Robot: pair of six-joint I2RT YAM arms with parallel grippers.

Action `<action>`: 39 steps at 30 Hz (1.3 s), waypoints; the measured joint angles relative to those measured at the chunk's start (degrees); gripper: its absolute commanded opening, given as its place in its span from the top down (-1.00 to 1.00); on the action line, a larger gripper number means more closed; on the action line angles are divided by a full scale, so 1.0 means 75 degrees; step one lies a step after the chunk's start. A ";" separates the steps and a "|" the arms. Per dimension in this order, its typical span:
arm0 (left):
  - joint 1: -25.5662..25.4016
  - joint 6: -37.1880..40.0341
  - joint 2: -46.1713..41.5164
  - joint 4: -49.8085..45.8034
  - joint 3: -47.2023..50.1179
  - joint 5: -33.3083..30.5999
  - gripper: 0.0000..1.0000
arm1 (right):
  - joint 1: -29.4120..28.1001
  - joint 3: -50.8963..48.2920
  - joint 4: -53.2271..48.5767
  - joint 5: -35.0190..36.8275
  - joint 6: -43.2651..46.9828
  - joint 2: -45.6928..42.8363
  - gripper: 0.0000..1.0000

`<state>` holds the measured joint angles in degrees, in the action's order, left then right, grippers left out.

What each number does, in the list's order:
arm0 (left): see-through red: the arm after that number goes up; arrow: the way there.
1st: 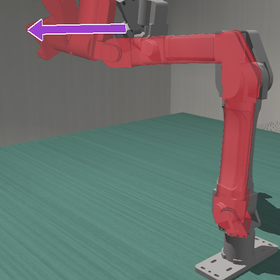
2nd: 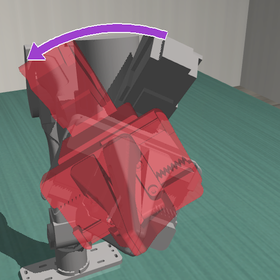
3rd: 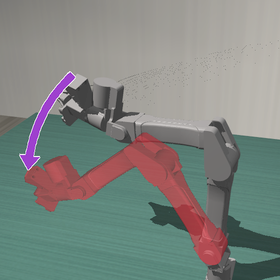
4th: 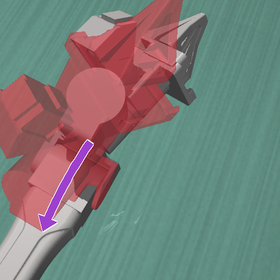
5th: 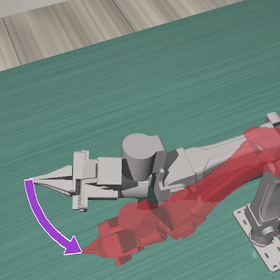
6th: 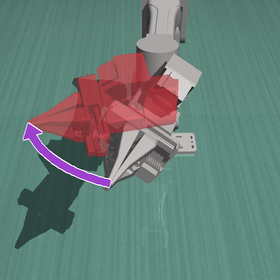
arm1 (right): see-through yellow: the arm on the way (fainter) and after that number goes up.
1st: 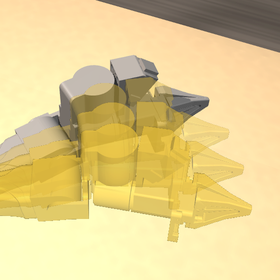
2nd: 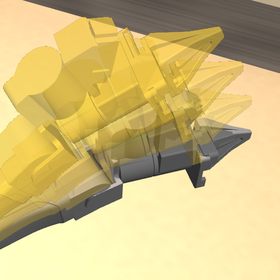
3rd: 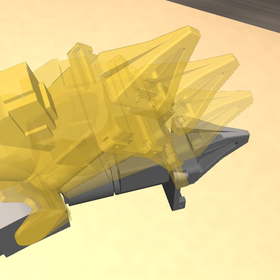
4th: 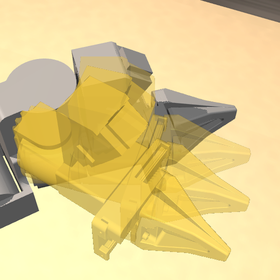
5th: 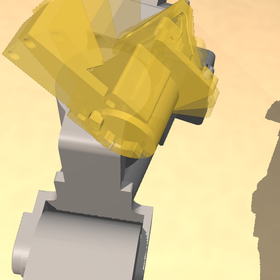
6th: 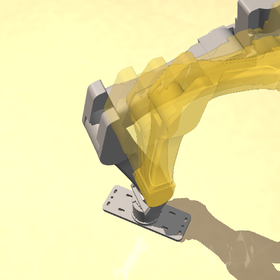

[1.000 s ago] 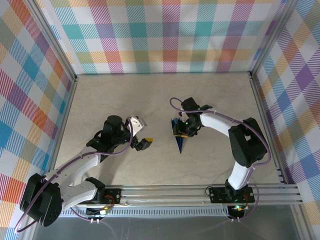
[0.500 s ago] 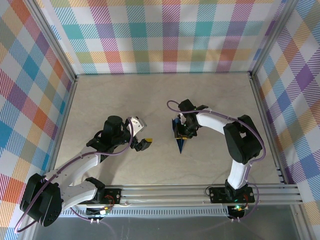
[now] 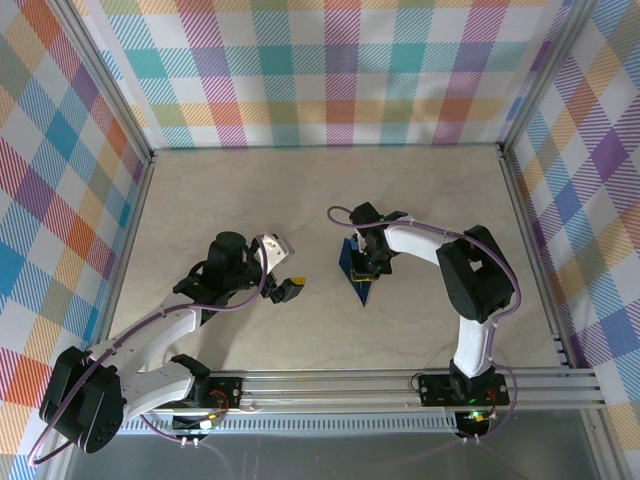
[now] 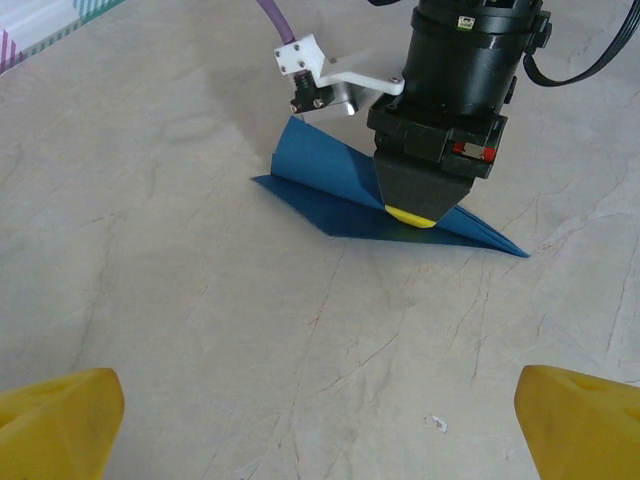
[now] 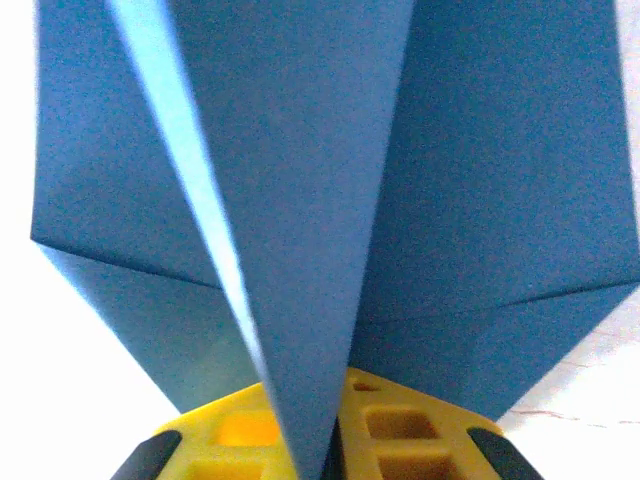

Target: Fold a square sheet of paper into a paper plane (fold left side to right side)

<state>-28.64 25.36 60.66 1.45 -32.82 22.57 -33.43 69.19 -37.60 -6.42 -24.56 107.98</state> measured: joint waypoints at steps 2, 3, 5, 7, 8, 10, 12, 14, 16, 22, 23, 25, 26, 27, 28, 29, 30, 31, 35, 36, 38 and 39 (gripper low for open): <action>-0.0020 0.0000 0.0000 0.0000 0.0000 -0.0017 -0.99 | 0.0000 0.0073 -0.0035 0.0003 0.0000 0.0006 0.84; -0.0029 0.0000 0.0000 -0.0003 0.0000 -0.0020 -0.99 | 0.0000 0.0154 -0.0090 0.0035 0.0000 0.0009 0.84; -0.0029 0.0003 0.0000 -0.0006 0.0000 -0.0023 -0.99 | 0.0000 0.0425 -0.0254 0.0146 0.0003 0.0023 0.85; -0.0029 0.0003 0.0000 -0.0026 -0.0003 -0.0023 -0.99 | 0.0012 0.0965 -0.0522 0.0294 0.0003 0.0140 0.85; -0.0029 0.0003 0.0000 -0.0035 0.0000 -0.0020 -0.99 | 0.0032 0.1247 -0.0632 0.0353 0.0003 0.0233 0.84; -0.0029 0.0003 0.0000 -0.0061 -0.0006 -0.0020 -0.99 | 0.0105 0.2075 -0.0906 0.0475 0.0006 0.0627 0.84; -0.0029 0.0000 0.0000 -0.0102 -0.0012 -0.0020 -0.99 | 0.0143 0.2865 -0.1151 0.0603 0.0012 0.1102 0.84; -0.0035 0.0000 0.0000 -0.0146 -0.0015 -0.0017 -0.99 | 0.0201 0.3663 -0.1422 0.0772 0.0032 0.1679 0.84; -0.0070 0.0003 0.0000 -0.0175 -0.0015 -0.0017 -0.99 | 0.0262 0.4363 -0.1699 0.0918 0.0032 0.2244 0.84; -0.0122 0.0003 -0.0076 -0.0198 -0.0015 -0.0020 -0.99 | 0.0364 0.5508 -0.2326 0.1116 0.0029 0.3264 0.83; -0.0122 0.0003 -0.0093 -0.0198 -0.0015 -0.0020 -0.99 | 0.0379 0.5592 -0.2378 0.1137 0.0029 0.3343 0.83; -0.0122 0.0000 -0.0119 -0.0198 -0.0015 -0.0020 -0.99 | 0.0414 0.5741 -0.2486 0.1172 0.0029 0.3474 0.77; -0.0122 0.0003 -0.0122 -0.0198 -0.0015 -0.0020 -0.99 | 0.0420 0.5770 -0.2515 0.1174 0.0029 0.3500 0.73; -0.0122 0.0000 -0.0122 -0.0198 -0.0015 -0.0020 -0.99 | 0.0420 0.5791 -0.2544 0.1177 0.0029 0.3515 0.67; -0.0122 0.0000 -0.0122 -0.0198 -0.0015 -0.0020 -0.99 | 0.0420 0.5794 -0.2559 0.1177 0.0032 0.3515 0.62; -0.0122 0.0003 -0.0122 -0.0198 -0.0015 -0.0017 -0.99 | 0.0420 0.5794 -0.2570 0.1177 0.0029 0.3515 0.56; -0.0122 0.0003 -0.0125 -0.0198 -0.0015 -0.0020 -0.99 | 0.0420 0.5794 -0.2582 0.1195 0.0029 0.3515 0.51; -0.0122 0.0003 -0.0125 -0.0198 -0.0015 -0.0020 -0.99 | 0.0420 0.5794 -0.2594 0.1204 0.0015 0.3523 0.47; -0.0122 0.0003 -0.0125 -0.0198 -0.0017 -0.0020 -0.99 | 0.0420 0.5805 -0.2594 0.1265 -0.0052 0.3529 0.31; -0.0125 0.0003 -0.0125 -0.0198 -0.0017 -0.0020 -0.99 | 0.0420 0.5805 -0.2591 0.1297 -0.0079 0.3529 0.27; -0.0125 0.0000 -0.0125 -0.0201 -0.0026 -0.0020 -0.99 | 0.0417 0.5805 -0.2582 0.1402 -0.0178 0.3529 0.22; -0.0125 0.0003 -0.0125 -0.0204 -0.0044 -0.0023 -0.99 | 0.0414 0.5805 -0.2573 0.1457 -0.0236 0.3529 0.20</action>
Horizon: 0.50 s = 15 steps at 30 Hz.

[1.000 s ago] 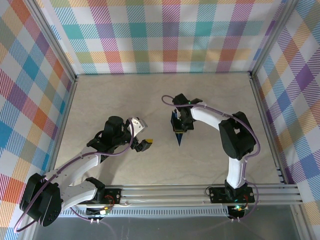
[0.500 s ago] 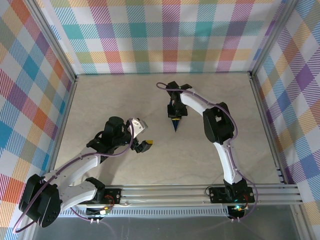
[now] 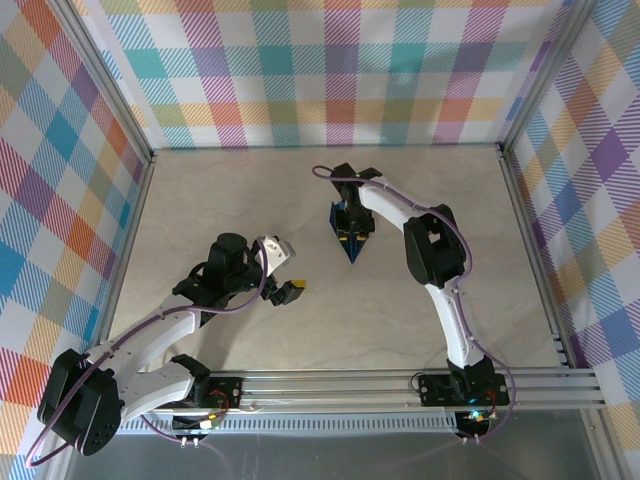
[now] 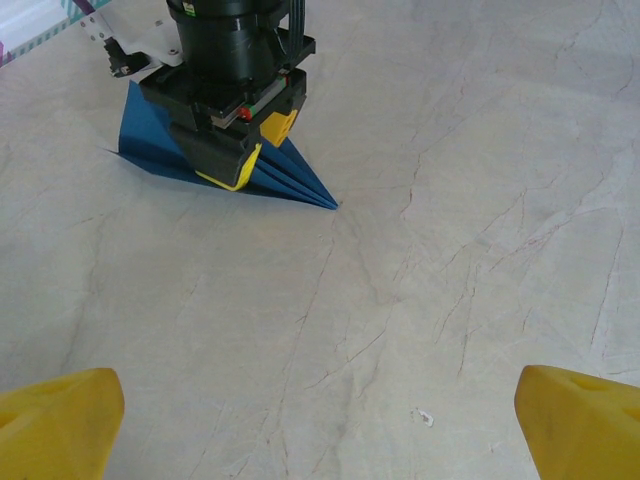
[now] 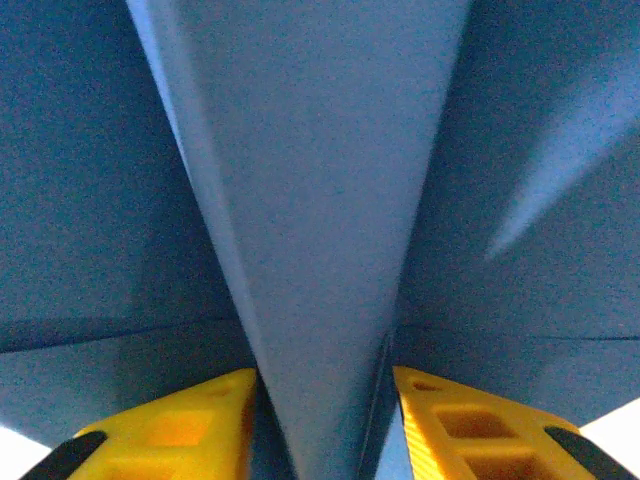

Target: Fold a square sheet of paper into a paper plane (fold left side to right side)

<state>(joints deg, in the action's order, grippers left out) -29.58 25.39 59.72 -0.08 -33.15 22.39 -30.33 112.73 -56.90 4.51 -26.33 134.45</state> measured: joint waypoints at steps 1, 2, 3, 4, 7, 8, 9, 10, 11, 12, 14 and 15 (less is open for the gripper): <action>-0.0003 0.0000 0.0000 -0.0003 -0.0015 0.0000 -0.99 | -0.0009 0.0000 0.0009 0.0055 -0.0050 0.0000 0.19; -0.0003 0.0000 0.0000 -0.0003 -0.0035 0.0000 -0.99 | -0.0012 0.0000 0.0015 0.0099 -0.0090 0.0000 0.19; -0.0003 0.0000 0.0000 -0.0003 -0.0058 0.0000 -0.99 | -0.0009 0.0000 0.0023 0.0149 -0.0152 0.0000 0.18; -0.0003 0.0000 -0.0003 0.0003 -0.0073 -0.0003 -0.99 | -0.0009 -0.0003 0.0035 0.0204 -0.0204 0.0000 0.17; -0.0003 0.0000 -0.0003 -0.0003 -0.0073 -0.0026 -0.99 | -0.0003 -0.0020 0.0052 0.0294 -0.0280 0.0000 0.17; -0.0003 0.0000 -0.0003 -0.0003 -0.0073 -0.0032 -0.99 | -0.0003 -0.0023 0.0064 0.0294 -0.0297 0.0000 0.17; -0.0003 0.0003 -0.0003 -0.0003 -0.0073 -0.0052 -0.99 | -0.0003 -0.0035 0.0073 0.0297 -0.0318 -0.0003 0.17; -0.0003 0.0003 -0.0003 -0.0006 -0.0073 -0.0061 -0.99 | -0.0003 -0.0050 0.0090 0.0294 -0.0326 -0.0020 0.17; -0.0003 0.0003 -0.0003 -0.0006 -0.0073 -0.0067 -0.99 | -0.0003 -0.0085 0.0111 0.0286 -0.0329 -0.0050 0.17; -0.0003 0.0003 -0.0003 -0.0006 -0.0073 -0.0079 -0.99 | -0.0003 -0.0096 0.0122 0.0283 -0.0344 -0.0061 0.17; -0.0003 0.0003 -0.0003 -0.0006 -0.0073 -0.0079 -0.99 | -0.0003 -0.0125 0.0149 0.0254 -0.0344 -0.0079 0.17; -0.0003 0.0006 -0.0003 -0.0006 -0.0073 -0.0079 -0.99 | -0.0003 -0.0137 0.0154 0.0227 -0.0344 -0.0090 0.17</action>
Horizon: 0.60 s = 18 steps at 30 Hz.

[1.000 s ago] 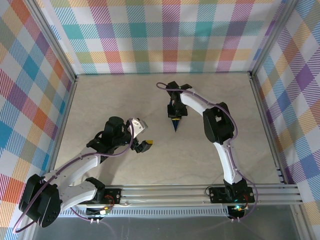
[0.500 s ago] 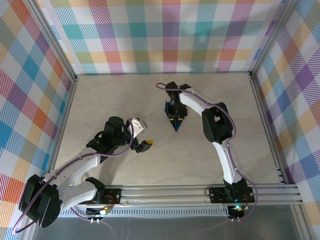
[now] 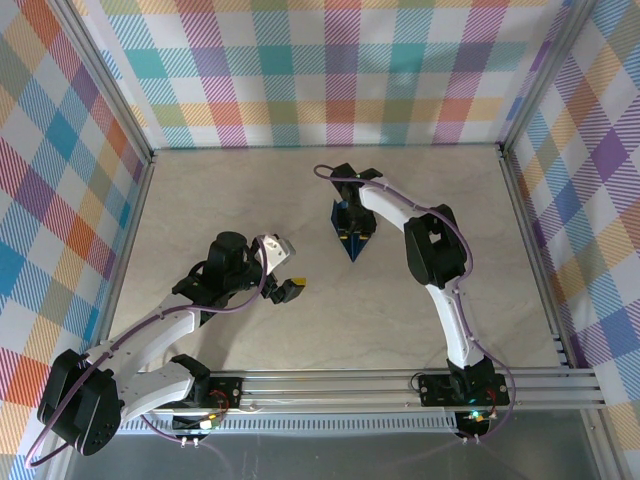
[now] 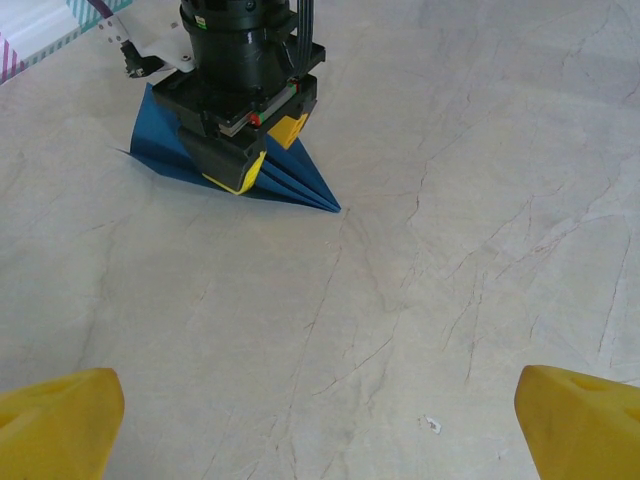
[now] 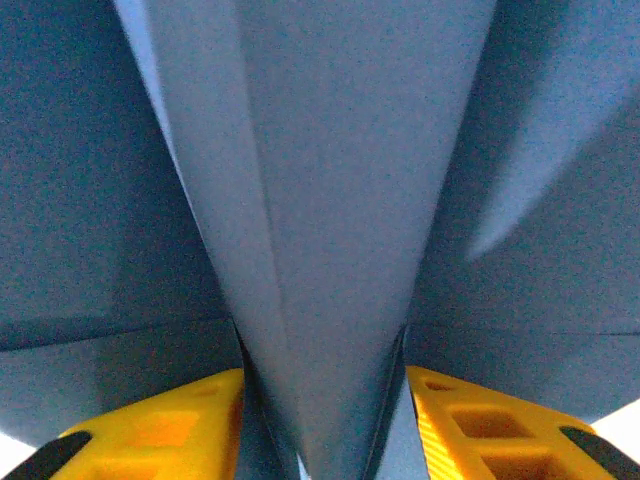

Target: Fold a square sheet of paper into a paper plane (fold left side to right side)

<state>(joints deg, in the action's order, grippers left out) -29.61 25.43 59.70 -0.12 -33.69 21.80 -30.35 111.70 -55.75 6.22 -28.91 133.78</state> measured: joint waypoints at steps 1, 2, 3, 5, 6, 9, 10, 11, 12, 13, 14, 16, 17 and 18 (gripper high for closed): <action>0.0000 -0.0003 0.0000 0.0000 0.0000 0.0000 -0.99 | 0.0000 -0.0012 0.0000 -0.0009 0.0000 -0.0006 0.16; 0.0000 0.0000 0.0000 -0.0003 0.0000 0.0000 -0.99 | 0.0000 -0.0032 0.0006 -0.0023 0.0003 -0.0015 0.16; 0.0000 0.0000 0.0000 -0.0003 0.0000 0.0000 -0.99 | 0.0000 -0.0038 0.0000 -0.0032 0.0003 -0.0029 0.16; 0.0000 0.0000 0.0000 -0.0003 0.0000 0.0000 -0.99 | 0.0000 -0.0038 -0.0003 -0.0058 0.0003 -0.0038 0.16; 0.0000 0.0000 0.0000 -0.0006 0.0000 0.0000 -0.99 | 0.0000 -0.0047 0.0000 -0.0067 0.0003 -0.0044 0.16; 0.0000 0.0017 0.0000 -0.0023 0.0000 0.0000 -0.99 | 0.0000 -0.0137 0.0000 -0.0111 0.0003 -0.0128 0.15; 0.0000 0.0020 0.0000 -0.0023 0.0000 0.0000 -0.99 | 0.0000 -0.0175 -0.0009 -0.0114 0.0003 -0.0166 0.15; 0.0000 0.0020 0.0000 -0.0023 0.0000 0.0000 -0.99 | 0.0000 -0.0198 -0.0009 -0.0117 0.0003 -0.0204 0.15; 0.0000 0.0023 0.0000 -0.0023 -0.0003 0.0000 -0.99 | 0.0000 -0.0204 -0.0009 -0.0117 0.0003 -0.0233 0.15; 0.0000 0.0020 0.0000 -0.0026 -0.0003 0.0000 -0.99 | 0.0000 -0.0204 -0.0009 -0.0117 0.0003 -0.0262 0.15; 0.0000 0.0023 0.0000 -0.0026 0.0000 0.0000 -0.99 | 0.0000 -0.0204 -0.0009 -0.0114 0.0006 -0.0289 0.14; 0.0000 0.0023 0.0000 -0.0026 -0.0003 0.0000 -0.99 | 0.0000 -0.0210 -0.0009 -0.0117 0.0009 -0.0347 0.14; 0.0000 0.0023 0.0000 -0.0026 -0.0003 0.0000 -0.99 | 0.0000 -0.0219 -0.0012 -0.0117 0.0020 -0.0376 0.13; 0.0000 0.0023 0.0000 -0.0026 -0.0003 0.0000 -0.99 | 0.0000 -0.0239 -0.0009 -0.0117 0.0029 -0.0417 0.13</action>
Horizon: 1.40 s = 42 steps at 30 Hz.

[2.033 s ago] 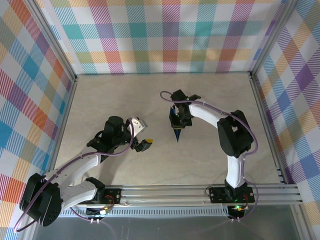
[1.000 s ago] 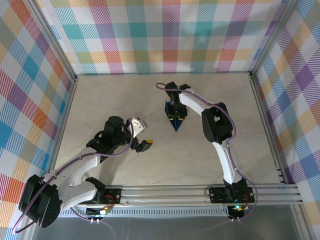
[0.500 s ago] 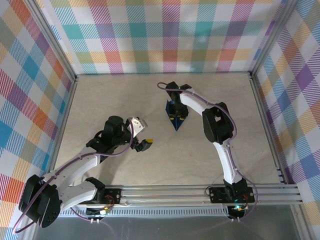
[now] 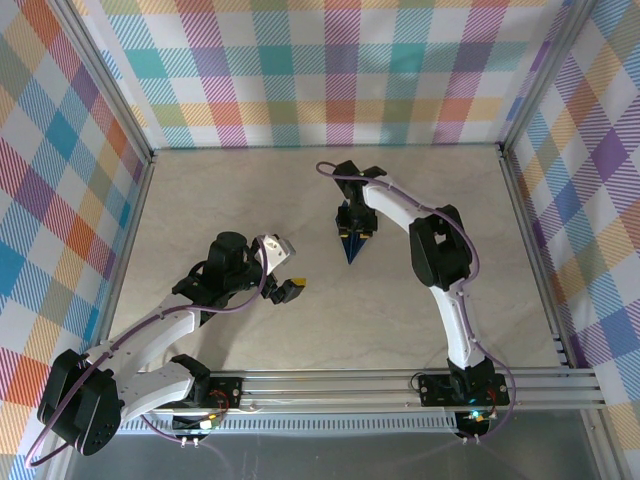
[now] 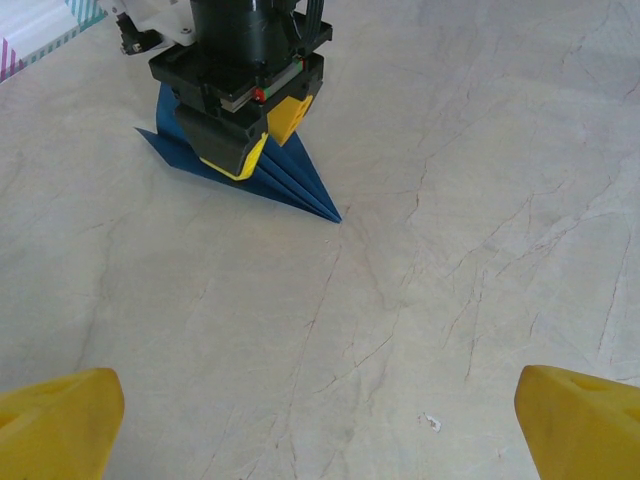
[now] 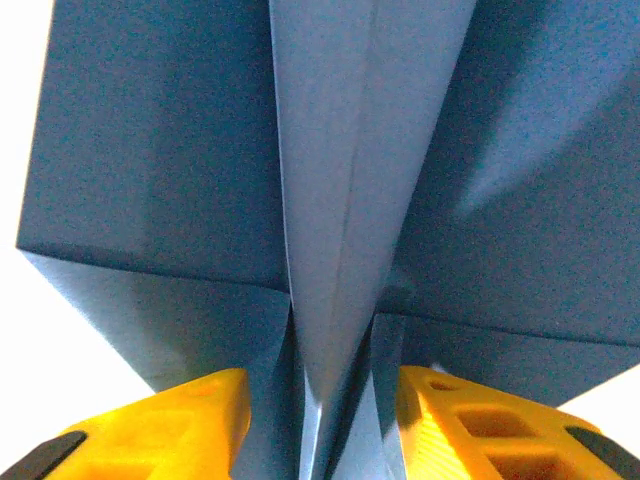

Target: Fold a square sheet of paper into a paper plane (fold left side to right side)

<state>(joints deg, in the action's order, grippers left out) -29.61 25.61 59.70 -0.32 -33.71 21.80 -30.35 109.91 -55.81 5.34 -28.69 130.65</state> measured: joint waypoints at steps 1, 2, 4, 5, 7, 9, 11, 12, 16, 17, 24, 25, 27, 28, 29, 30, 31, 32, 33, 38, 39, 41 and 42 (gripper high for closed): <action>0.0000 0.0000 0.0000 -0.0003 0.0000 -0.0003 -0.99 | 0.0000 -0.0032 -0.0006 0.0003 0.0003 -0.0052 0.12; 0.0000 0.0000 0.0000 -0.0003 0.0000 -0.0003 -0.99 | 0.0000 -0.0070 -0.0009 0.0000 0.0012 -0.0108 0.09; 0.0000 0.0000 0.0000 -0.0023 -0.0012 -0.0003 -0.99 | -0.0006 -0.0181 -0.0044 0.0003 0.0061 -0.0291 0.03; 0.0000 0.0000 -0.0006 -0.0026 -0.0017 -0.0006 -0.99 | -0.0009 -0.0248 -0.0073 0.0003 0.0085 -0.0405 0.02; 0.0000 0.0000 -0.0029 -0.0023 -0.0017 -0.0015 -0.99 | -0.0015 -0.0478 -0.0085 0.0012 0.0125 -0.0749 -0.05; 0.0000 -0.0003 -0.0058 -0.0023 -0.0023 -0.0055 -0.99 | -0.0015 -0.0860 -0.0038 0.0052 0.0175 -0.1215 -0.11; 0.0000 -0.0003 -0.0090 -0.0020 -0.0023 -0.0082 -0.99 | -0.0015 -0.1448 0.0131 0.0108 0.0248 -0.1883 -0.23; 0.0000 -0.0006 -0.0114 -0.0020 -0.0023 -0.0119 -0.99 | -0.0015 -0.1827 0.0236 0.0152 0.0309 -0.2314 -0.30; 0.0000 -0.0044 -0.0157 0.0012 -0.0023 -0.0289 -0.99 | 0.0052 -0.3314 0.0810 0.0382 0.0536 -0.4199 -0.54; 0.0000 -0.0061 -0.0172 0.0020 -0.0023 -0.0350 -0.99 | 0.0082 -0.3646 0.0973 0.0425 0.0577 -0.4607 -0.58; 0.0000 -0.0090 -0.0460 0.0105 -0.0023 -0.1163 -0.99 | 0.1373 -0.6502 0.2314 0.0848 0.0930 -0.7268 -0.97; 0.0000 -0.0087 -0.0516 0.0117 -0.0023 -0.1300 -0.99 | 0.1661 -0.6939 0.2492 0.0912 0.0973 -0.7563 -0.98; 0.0000 -0.0087 -0.0580 0.0160 -0.0023 -0.1530 -0.99 | 0.2180 -0.7656 0.2809 0.1078 0.1078 -0.8046 -0.98; 0.0000 -0.0085 -0.0600 0.0207 -0.0023 -0.1644 -0.99 | 0.2398 -0.8000 0.2984 0.1166 0.1110 -0.8288 -0.97; 0.0000 -0.0085 -0.0600 0.0248 -0.0023 -0.1714 -0.99 | 0.2535 -0.8253 0.3142 0.1230 0.1154 -0.8460 -0.98; 0.0000 -0.0085 -0.0600 0.0277 -0.0023 -0.1810 -0.99 | 0.2693 -0.8550 0.3383 0.1314 0.1204 -0.8664 -0.97; 0.0000 -0.0085 -0.0600 0.0286 -0.0020 -0.1877 -0.99 | 0.2821 -0.8807 0.3643 0.1387 0.1271 -0.8827 -0.97; 0.0000 -0.0082 -0.0600 0.0300 -0.0020 -0.1947 -0.99 | 0.2952 -0.9052 0.3931 0.1448 0.1343 -0.8956 -0.97; 0.0000 -0.0082 -0.0600 0.0323 -0.0009 -0.2002 -0.99 | 0.3089 -0.9323 0.4307 0.1515 0.1428 -0.9058 -0.97; 0.0015 -0.0079 -0.0577 0.0358 0.0035 -0.2215 -0.99 | 0.3529 -1.0346 0.6143 0.1798 0.1871 -0.8880 -0.97; 0.0023 -0.0076 -0.0554 0.0379 0.0035 -0.2261 -0.99 | 0.3590 -1.0471 0.6548 0.1830 0.1982 -0.8687 -0.98; 0.0047 -0.0070 -0.0516 0.0414 0.0035 -0.2328 -0.99 | 0.3654 -1.0599 0.7245 0.1833 0.2180 -0.8259 -0.97; 0.0073 -0.0067 -0.0495 0.0434 0.0038 -0.2358 -0.99 | 0.3672 -1.0655 0.7664 0.1830 0.2294 -0.8005 -0.97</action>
<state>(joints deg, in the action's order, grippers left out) -29.06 25.10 55.99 2.94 -33.43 4.12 -2.81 30.00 1.67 19.07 -11.49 70.61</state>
